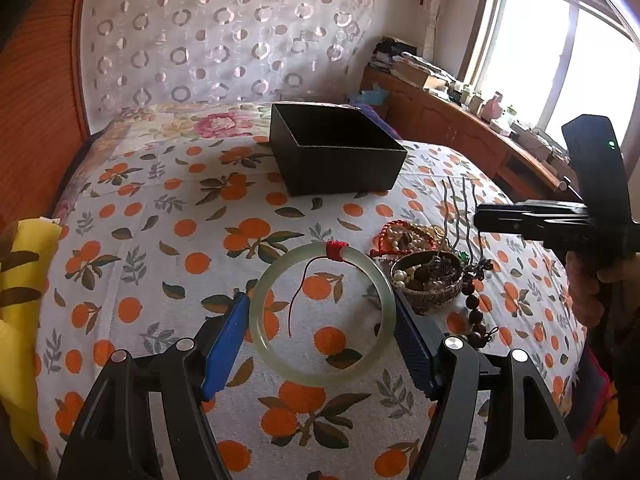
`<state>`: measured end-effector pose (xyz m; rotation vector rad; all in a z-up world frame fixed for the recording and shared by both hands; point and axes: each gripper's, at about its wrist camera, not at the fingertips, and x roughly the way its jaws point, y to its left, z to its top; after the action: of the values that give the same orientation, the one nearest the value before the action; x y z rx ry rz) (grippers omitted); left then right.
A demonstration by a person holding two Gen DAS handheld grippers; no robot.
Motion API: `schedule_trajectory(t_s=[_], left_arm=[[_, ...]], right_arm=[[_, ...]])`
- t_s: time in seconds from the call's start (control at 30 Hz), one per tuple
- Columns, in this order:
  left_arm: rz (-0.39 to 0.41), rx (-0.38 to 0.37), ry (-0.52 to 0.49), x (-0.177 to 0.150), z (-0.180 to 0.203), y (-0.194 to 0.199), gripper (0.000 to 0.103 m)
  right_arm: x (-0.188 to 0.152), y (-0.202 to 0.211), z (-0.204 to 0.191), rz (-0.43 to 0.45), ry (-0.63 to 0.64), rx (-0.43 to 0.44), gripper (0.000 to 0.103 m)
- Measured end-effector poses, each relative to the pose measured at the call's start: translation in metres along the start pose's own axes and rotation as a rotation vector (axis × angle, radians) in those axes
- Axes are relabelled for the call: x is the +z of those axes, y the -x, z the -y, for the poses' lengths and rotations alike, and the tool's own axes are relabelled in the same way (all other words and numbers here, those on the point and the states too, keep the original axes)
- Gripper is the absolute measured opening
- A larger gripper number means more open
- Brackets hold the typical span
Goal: Organize jewelry
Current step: 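Grasp the silver hairpins with the right tool while the left tool holds the jade bangle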
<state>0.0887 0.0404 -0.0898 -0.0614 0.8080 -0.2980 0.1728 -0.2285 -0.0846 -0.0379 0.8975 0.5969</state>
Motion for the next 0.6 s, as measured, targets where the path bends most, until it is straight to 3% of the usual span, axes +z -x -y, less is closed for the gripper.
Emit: schedule_trajectory(t_s=[0.1, 0.23, 0.6], left_arm=[[-0.003, 0.003, -0.002, 0.0, 0.002, -0.001, 0.068], [-0.003, 0.008, 0.004, 0.0, 0.0, -0.002, 0.068], [0.003, 0.012, 0.003, -0.003, -0.003, 0.005, 0.068]], right_arm=[[-0.005, 0.01, -0.004, 0.036, 0.055, -0.065, 0.051], [-0.014, 0.025, -0.023, 0.054, 0.143, -0.016, 0.051], [-0.068, 0.018, -0.049, -0.014, 0.199, 0.051, 0.051]])
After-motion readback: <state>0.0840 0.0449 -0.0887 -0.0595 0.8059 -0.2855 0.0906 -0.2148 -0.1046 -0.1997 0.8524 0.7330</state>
